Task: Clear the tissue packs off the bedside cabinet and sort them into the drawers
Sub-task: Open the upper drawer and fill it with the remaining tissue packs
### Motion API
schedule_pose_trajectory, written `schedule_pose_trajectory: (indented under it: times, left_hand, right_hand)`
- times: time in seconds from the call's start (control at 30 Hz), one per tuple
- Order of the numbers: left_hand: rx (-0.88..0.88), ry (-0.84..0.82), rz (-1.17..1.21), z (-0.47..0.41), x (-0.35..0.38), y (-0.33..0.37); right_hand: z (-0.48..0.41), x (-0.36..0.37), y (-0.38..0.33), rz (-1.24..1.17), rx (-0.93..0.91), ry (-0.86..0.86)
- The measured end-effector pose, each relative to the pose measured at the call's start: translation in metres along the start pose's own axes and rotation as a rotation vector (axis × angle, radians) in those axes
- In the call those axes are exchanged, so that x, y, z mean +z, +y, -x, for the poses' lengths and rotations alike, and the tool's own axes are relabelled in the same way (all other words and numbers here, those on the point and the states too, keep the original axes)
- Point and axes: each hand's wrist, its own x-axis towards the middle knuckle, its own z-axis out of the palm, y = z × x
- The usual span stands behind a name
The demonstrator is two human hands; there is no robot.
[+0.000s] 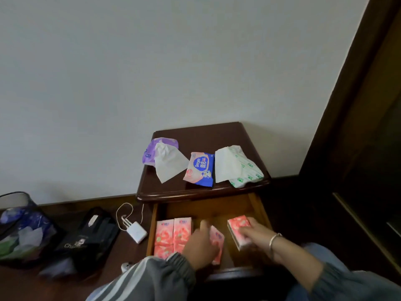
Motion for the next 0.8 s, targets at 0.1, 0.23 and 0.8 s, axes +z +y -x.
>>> schedule_pose_trajectory:
  times: [0.1,0.23,0.8]
  left_hand:
    - [-0.045,0.059,-0.376,-0.003,0.014,0.003]
    - [-0.01,0.219,-0.401,0.001,0.001,-0.027]
    - [-0.07,0.178,-0.156,0.006,-0.008,-0.135]
  right_hand:
    - [-0.012,0.013,0.01,0.138,0.002,0.111]
    - [-0.022,0.034,0.02,0.329,0.05,0.114]
    - [-0.043,0.052,0.009,0.376,-0.187,0.379]
